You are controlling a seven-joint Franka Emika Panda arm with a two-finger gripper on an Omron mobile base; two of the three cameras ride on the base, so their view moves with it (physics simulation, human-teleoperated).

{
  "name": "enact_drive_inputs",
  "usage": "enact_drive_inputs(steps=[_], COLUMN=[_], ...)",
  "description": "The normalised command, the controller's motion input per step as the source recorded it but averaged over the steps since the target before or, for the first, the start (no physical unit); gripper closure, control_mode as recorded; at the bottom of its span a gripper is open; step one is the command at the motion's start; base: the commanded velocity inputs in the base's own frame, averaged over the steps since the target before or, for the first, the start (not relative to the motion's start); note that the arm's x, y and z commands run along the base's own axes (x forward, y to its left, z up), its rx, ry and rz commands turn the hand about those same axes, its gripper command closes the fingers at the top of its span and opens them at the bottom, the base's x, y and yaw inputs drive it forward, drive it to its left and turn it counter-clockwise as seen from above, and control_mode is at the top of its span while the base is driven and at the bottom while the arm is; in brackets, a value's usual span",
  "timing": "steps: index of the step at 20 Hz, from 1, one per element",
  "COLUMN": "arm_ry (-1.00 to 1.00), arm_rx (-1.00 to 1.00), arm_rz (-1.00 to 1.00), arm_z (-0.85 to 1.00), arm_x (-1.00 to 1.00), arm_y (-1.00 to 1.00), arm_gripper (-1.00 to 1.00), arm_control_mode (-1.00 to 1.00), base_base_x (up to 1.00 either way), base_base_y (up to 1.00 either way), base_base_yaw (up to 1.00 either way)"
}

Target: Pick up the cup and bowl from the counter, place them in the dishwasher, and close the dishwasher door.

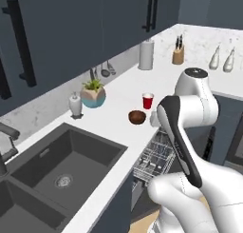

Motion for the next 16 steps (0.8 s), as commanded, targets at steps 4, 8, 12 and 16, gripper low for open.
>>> enact_drive_inputs(steps=[4, 8, 12, 16], arm_ry=[0.00, 0.00, 0.00, 0.00], arm_rx=[0.00, 0.00, 0.00, 0.00], arm_rz=[0.00, 0.00, 0.00, 0.00], arm_z=[0.00, 0.00, 0.00, 0.00], arm_x=[0.00, 0.00, 0.00, 0.00], arm_y=[0.00, 0.00, 0.00, 0.00], arm_gripper=[-1.00, -1.00, -1.00, -1.00], arm_control_mode=[1.00, 1.00, 1.00, 1.00], base_base_x=[0.06, 0.00, 0.00, 0.02], base_base_y=[0.42, 0.39, 0.48, 0.50], base_base_yaw=[-0.33, -0.33, -0.34, -0.32])
